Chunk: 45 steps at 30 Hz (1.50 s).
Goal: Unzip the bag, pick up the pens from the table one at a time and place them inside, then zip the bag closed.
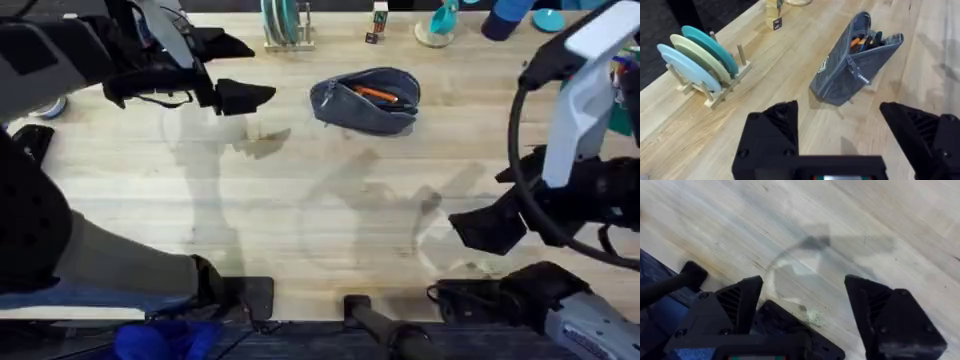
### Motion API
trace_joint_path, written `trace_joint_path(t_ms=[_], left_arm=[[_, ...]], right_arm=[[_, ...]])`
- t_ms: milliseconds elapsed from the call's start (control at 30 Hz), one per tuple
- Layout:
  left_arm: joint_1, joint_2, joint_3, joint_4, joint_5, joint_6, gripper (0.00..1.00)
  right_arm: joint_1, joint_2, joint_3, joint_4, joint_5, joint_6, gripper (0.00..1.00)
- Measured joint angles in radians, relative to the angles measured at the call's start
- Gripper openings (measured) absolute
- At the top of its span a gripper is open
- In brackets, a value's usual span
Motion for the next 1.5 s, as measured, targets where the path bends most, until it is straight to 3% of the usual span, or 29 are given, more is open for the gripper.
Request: trace_joint_path(t_ms=[867,1500], left_arm=[[0.008,0.005,0.0,-0.013,0.003,0.016,0.991],[0.008,0.005,0.0,-0.02,-0.039,0.016,0.993]], right_arm=[[0.0,0.0,0.0,0.0,0.0,0.0,0.996],[0.0,0.0,0.0,0.0,0.0,0.0,0.997]])
